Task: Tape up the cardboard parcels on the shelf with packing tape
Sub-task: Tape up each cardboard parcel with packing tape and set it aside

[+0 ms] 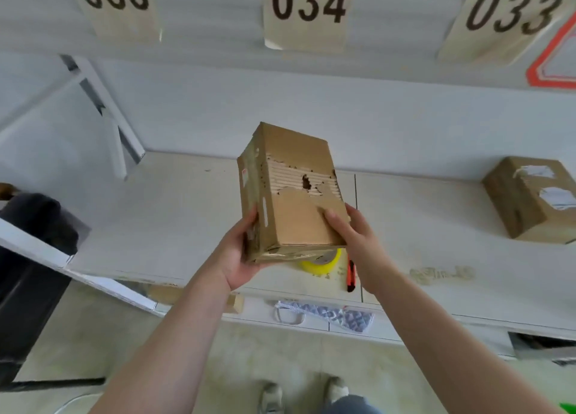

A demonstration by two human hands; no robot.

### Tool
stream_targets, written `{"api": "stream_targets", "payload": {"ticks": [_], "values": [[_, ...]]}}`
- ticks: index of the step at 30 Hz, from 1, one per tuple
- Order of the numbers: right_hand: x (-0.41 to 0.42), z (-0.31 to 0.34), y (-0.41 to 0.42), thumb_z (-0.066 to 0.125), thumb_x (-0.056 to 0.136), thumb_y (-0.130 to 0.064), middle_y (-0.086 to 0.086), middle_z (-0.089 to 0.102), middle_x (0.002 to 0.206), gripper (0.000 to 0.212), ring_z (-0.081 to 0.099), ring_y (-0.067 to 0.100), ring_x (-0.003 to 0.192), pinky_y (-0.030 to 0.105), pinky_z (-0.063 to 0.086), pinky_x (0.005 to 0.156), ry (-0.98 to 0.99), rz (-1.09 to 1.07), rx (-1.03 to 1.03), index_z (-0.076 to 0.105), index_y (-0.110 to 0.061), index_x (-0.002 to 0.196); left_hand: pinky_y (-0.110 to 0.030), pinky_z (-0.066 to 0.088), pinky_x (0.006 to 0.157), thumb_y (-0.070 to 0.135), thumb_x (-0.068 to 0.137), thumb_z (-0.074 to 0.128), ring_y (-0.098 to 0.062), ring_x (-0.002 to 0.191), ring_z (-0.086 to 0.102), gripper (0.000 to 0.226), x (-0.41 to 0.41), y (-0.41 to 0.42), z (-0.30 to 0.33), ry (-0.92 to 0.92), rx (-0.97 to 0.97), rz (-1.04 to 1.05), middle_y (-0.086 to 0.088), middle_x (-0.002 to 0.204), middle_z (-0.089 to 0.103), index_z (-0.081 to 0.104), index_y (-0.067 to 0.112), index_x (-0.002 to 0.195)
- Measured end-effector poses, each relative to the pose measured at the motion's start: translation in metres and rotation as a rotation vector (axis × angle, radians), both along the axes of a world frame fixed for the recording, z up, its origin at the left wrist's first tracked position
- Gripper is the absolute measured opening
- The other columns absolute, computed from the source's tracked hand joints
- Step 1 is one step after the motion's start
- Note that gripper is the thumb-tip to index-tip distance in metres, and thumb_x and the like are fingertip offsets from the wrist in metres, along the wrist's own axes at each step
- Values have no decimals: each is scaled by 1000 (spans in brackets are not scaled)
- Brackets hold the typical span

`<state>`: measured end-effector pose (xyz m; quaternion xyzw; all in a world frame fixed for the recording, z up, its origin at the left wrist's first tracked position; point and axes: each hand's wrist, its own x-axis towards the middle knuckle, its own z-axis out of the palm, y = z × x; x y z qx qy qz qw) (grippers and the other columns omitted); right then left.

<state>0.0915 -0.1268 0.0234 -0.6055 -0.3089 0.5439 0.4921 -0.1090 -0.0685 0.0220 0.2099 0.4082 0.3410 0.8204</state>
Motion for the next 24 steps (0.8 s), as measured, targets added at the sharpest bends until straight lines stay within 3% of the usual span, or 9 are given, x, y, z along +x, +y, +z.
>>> {"api": "stream_targets", "payload": {"ticks": [4,6,8,10,13,18,20,22,24], "values": [[0,-2,-2,75,67,-51,2,71,116,61,65,24,111,44,49,103,176,71,-27,62,-25,122,-59,39,108,49,94,53,-41,125,55,55,1,6,-12,-33,-57,-28,-19,132,62,58,11,133],[2,-9,1,74,69,-51,1,70,117,60,64,23,113,45,47,105,170,50,-43,62,-25,122,-51,46,103,52,94,52,-34,122,59,56,6,10,-12,124,1,-43,-14,130,64,59,13,134],[6,-17,4,72,78,-47,-5,71,117,50,63,18,115,40,46,106,141,44,-22,61,-28,124,-35,55,87,47,97,53,-24,111,67,49,8,16,-15,343,138,-1,-7,124,68,59,15,134],[7,-21,8,66,91,-37,-11,70,115,39,63,8,111,31,48,102,59,52,17,58,-32,128,-33,53,92,45,99,53,-18,112,65,45,9,20,-17,503,217,111,-2,126,67,58,19,135],[-6,-28,10,59,97,-35,-16,65,117,46,60,-5,106,17,49,95,-91,137,43,45,-33,140,-40,45,105,71,84,48,-14,117,60,64,16,16,-14,556,224,2,6,126,67,59,29,131],[-21,-49,18,52,100,-38,-16,53,132,64,46,7,130,23,33,108,-160,313,-35,18,-36,154,-48,38,111,55,85,67,-21,118,58,55,4,26,-27,729,245,17,5,122,66,59,23,128],[-17,-56,21,46,100,-46,-7,49,138,66,39,12,134,26,30,106,-398,367,-95,17,-28,156,-51,34,113,55,87,65,-25,125,53,55,-10,35,-36,747,195,17,1,130,62,56,22,131],[-12,-67,23,39,100,-51,2,50,141,59,46,21,129,33,39,95,-725,420,-157,32,-21,151,-53,32,110,57,87,64,-28,134,46,61,-23,42,-41,797,167,15,1,139,55,52,24,137],[-13,-82,23,42,100,-49,5,62,122,46,56,27,112,33,39,76,-1051,501,-166,49,-17,132,-56,32,107,59,88,61,-30,139,39,65,-35,48,-46,837,144,-9,1,147,48,48,25,142]]}}
